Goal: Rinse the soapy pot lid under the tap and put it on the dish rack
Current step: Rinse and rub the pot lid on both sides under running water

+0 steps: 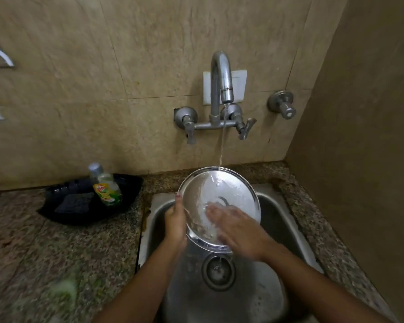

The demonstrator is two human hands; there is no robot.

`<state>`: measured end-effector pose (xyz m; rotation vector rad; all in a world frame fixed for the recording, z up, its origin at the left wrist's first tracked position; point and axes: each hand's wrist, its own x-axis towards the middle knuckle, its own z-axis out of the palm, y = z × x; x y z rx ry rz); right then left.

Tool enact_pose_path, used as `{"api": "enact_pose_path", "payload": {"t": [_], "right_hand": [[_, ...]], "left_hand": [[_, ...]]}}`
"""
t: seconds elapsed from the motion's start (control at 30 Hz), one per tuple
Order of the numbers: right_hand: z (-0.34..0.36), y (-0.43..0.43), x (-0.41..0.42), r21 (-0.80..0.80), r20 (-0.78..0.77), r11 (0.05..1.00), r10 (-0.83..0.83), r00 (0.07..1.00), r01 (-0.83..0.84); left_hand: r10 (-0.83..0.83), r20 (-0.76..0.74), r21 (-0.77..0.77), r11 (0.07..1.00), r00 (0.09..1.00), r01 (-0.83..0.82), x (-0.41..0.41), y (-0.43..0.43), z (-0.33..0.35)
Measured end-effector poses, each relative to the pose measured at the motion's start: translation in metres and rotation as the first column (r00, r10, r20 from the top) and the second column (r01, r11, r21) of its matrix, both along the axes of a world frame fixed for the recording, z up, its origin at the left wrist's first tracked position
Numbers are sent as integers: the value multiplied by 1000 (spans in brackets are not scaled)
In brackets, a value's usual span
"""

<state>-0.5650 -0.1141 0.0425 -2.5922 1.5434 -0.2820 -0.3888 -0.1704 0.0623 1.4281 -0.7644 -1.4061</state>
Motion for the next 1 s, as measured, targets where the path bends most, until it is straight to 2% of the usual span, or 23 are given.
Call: {"api": "enact_pose_path", "payload": {"t": [0.1,0.17,0.23,0.33,0.4,0.43,0.47,0.53,0.6,0.63,0.7,0.77,0.8,0.83,0.87,0.9,0.97,1.0], "right_hand": [[-2,-23,-32,-51,-29,937,-348,937,346],[5,-49,-17,-66,28,899,-432,901,433],[13,-65,15,-48,102,931,-356,929,362],[21,-41,38,21,112,1000,18,994,-21],[18,-17,19,30,85,989,139,987,-142],[13,-14,4,-1,52,995,99,994,-99],[7,-16,-12,-43,22,999,-8,1000,9],[4,-33,-31,-78,19,946,-316,949,316],[14,-60,-29,-134,161,842,-502,849,523],[24,-72,-21,-175,250,810,-514,821,560],[49,-88,2,-283,380,831,-360,852,478],[64,-96,23,-387,267,901,-92,959,194],[70,-97,29,-365,175,928,-9,985,73],[72,-101,30,-323,131,946,13,991,31],[73,-105,25,-273,151,959,-40,988,81],[73,-109,16,-211,228,957,-152,962,201],[78,-115,-3,-23,369,893,-411,834,450],[81,-116,-7,26,364,872,-464,807,490]], "left_hand": [[-7,14,3,1000,1000,7,-3,6,1],[-30,6,20,999,1000,30,-11,14,6],[-40,-1,28,999,999,40,-18,17,11],[-12,25,7,1000,1000,11,-14,11,15],[34,37,0,999,999,-34,-6,4,12],[50,47,-11,999,998,-49,-2,2,10],[48,64,-20,999,997,-47,1,1,8],[-14,100,-45,999,995,19,3,2,9],[-118,70,-57,991,991,122,1,8,14],[-166,56,-59,984,985,169,-2,10,17],[-243,86,-95,963,966,251,-8,9,24],[-284,169,-143,940,944,309,-12,5,27],[-295,205,-159,931,933,329,-12,2,29],[-297,220,-174,926,929,336,-11,1,30],[-288,213,-184,927,934,328,-9,0,31],[-271,197,-188,933,942,308,-7,0,33],[-235,152,-182,948,960,261,-2,-1,36],[-243,132,-170,950,961,263,1,-3,36]]}}
